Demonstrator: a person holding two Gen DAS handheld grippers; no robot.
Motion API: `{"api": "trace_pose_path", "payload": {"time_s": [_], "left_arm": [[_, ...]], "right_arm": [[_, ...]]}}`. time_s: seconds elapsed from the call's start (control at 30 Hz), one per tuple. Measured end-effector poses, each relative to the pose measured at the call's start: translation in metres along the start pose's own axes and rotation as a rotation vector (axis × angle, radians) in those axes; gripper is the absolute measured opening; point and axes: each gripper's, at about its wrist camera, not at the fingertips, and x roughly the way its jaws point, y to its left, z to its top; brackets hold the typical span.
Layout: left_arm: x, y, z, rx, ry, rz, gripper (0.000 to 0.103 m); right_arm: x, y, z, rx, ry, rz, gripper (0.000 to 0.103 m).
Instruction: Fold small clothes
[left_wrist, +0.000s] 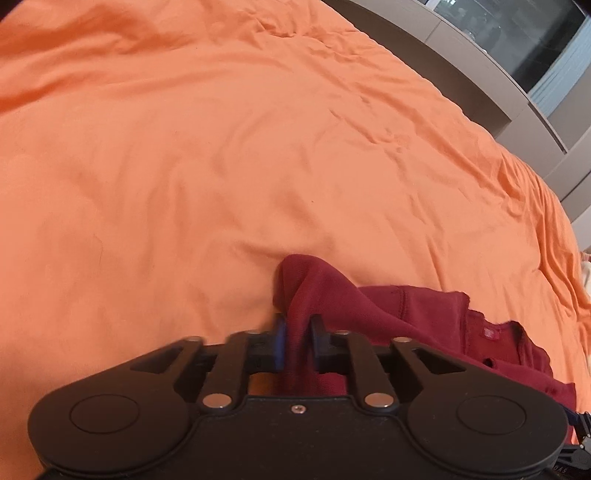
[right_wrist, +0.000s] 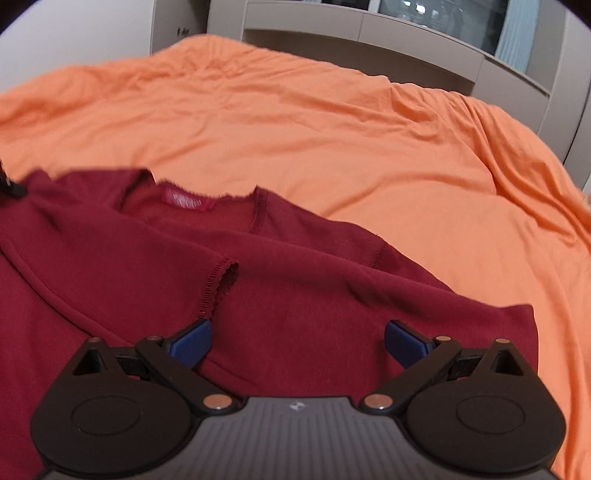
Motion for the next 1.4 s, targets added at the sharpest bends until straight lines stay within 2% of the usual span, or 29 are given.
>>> {"api": "trace_pose_path", "payload": {"time_s": [0.1, 0.17, 0.2, 0.27, 0.33, 0.53, 0.8, 1.0, 1.23, 1.33, 1.4], "left_arm": [[-0.022, -0.006, -0.003, 0.033, -0.032, 0.022, 0.051], [-0.042, -0.013, -0.009, 0.055, -0.077, 0.015, 0.076], [-0.054, -0.017, -0.013, 0.063, -0.101, 0.019, 0.08], [-0.078, -0.026, -0.022, 0.084, -0.135, 0.018, 0.094], [-0.1, -0.034, -0.034, 0.104, -0.153, 0.015, 0.1], [-0.161, -0.065, -0.095, 0.208, -0.162, 0.017, 0.102], [-0.224, -0.096, -0.193, 0.311, -0.172, -0.058, 0.102], [-0.246, -0.114, -0.253, 0.357, -0.151, -0.057, 0.102], [-0.257, -0.13, -0.306, 0.419, -0.095, -0.044, 0.102], [-0.264, -0.133, -0.322, 0.449, -0.092, -0.041, 0.102], [-0.269, -0.135, -0.328, 0.465, -0.096, -0.038, 0.102]], "right_arm": [[-0.028, -0.008, 0.0, 0.022, -0.041, 0.043, 0.102], [-0.052, -0.009, -0.003, 0.011, -0.073, 0.071, 0.103], [-0.065, -0.008, -0.005, 0.003, -0.087, 0.083, 0.103], [-0.09, -0.008, -0.01, -0.016, -0.108, 0.099, 0.103], [-0.116, -0.006, -0.017, -0.035, -0.127, 0.097, 0.103], [-0.198, -0.004, -0.052, -0.046, -0.171, 0.094, 0.103], [-0.281, 0.014, -0.124, -0.103, -0.149, 0.096, 0.103], [-0.304, 0.046, -0.178, -0.218, -0.106, 0.07, 0.103], [-0.315, 0.062, -0.212, -0.255, -0.081, 0.094, 0.103], [-0.32, 0.072, -0.224, -0.341, -0.083, 0.089, 0.103], [-0.323, 0.081, -0.232, -0.42, -0.092, 0.052, 0.103]]}}
